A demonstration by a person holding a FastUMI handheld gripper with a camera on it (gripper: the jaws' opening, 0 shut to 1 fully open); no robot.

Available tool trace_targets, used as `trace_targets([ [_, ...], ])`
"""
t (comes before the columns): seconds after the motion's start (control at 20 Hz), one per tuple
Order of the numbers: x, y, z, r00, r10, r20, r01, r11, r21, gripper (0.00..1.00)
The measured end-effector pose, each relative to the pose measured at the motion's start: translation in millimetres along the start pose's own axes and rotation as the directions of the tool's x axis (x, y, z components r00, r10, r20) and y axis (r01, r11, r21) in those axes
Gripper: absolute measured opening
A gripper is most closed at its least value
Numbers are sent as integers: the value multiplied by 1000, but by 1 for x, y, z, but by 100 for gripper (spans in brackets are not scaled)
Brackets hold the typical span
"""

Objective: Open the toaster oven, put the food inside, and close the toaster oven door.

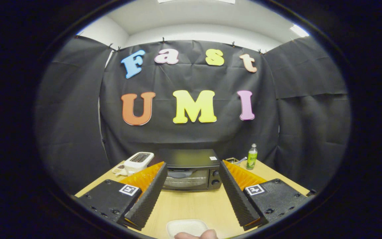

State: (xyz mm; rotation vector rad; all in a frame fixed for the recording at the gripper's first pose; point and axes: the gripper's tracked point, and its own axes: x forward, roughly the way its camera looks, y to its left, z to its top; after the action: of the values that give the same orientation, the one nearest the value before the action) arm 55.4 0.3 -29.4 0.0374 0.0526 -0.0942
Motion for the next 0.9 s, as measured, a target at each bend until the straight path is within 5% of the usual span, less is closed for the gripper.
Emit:
trace_targets([
  [0.45, -44, 12, -46, 999, -35, -42, 35, 999, 2, 100],
  [0.9, -81, 15, -17, 993, -95, 70, 98, 995, -31, 100],
])
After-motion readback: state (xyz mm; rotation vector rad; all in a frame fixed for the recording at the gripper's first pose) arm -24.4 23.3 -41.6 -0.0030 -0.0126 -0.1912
